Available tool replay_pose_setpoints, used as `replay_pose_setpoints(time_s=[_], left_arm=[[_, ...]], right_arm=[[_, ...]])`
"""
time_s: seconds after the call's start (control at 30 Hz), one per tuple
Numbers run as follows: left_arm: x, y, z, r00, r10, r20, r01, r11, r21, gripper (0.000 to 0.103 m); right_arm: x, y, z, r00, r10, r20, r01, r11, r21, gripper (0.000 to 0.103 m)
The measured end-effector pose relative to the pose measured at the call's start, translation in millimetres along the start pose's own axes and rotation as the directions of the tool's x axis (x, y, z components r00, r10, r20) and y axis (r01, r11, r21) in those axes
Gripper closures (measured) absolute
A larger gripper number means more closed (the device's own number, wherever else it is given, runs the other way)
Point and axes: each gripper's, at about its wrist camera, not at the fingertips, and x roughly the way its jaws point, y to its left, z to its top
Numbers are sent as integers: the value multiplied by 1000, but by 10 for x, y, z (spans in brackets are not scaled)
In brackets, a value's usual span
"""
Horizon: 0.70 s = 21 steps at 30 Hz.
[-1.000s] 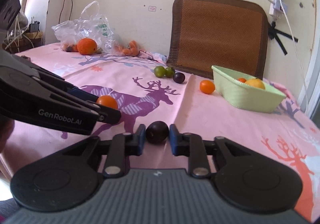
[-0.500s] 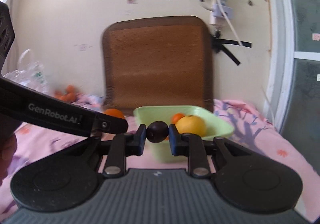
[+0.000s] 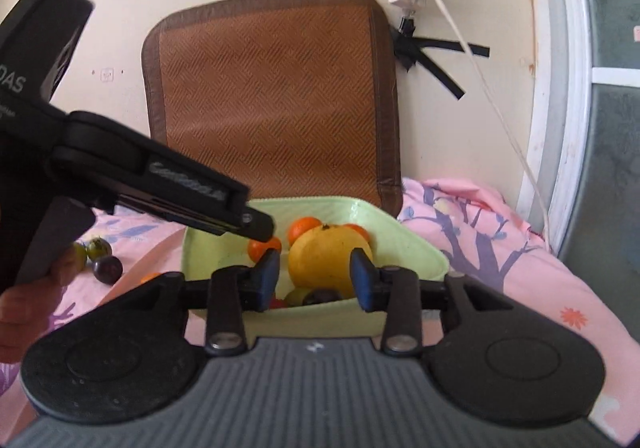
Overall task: Organize fruits
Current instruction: 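Carry the orange tomato and plum into the green basket and open both tools, then grasp a green tomato with the left tool while the right tool grasps another dark plum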
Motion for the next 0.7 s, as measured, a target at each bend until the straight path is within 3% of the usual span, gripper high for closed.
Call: replay_pose_setpoints(time_s=[0.07,0.13,0.27,0.47,0.7], left_arm=[[-318,160,-37,998,-12,55,14,999,-30,58],[-673,373,-116,994,23,111,-17,998,-55,58],[-1125,820,-367,984,133,119,-123,988,-93,58],[-1013,1078,-682,987,157,11,-155,982,-111,57],[-681,1187,-697,986,159,-43,-162,983,-90,60]], right_arm=[[-103,-18,50,999,-4,33,3,1000,29,62],[-267,19,100,997,35,63,-39,998,56,62],[-374,353,125,976,217,33,-218,976,21,62],[17,1045,76,933,341,-114,-354,928,-118,63],[552,1318,60,894,364,-262,-409,902,-140,62]])
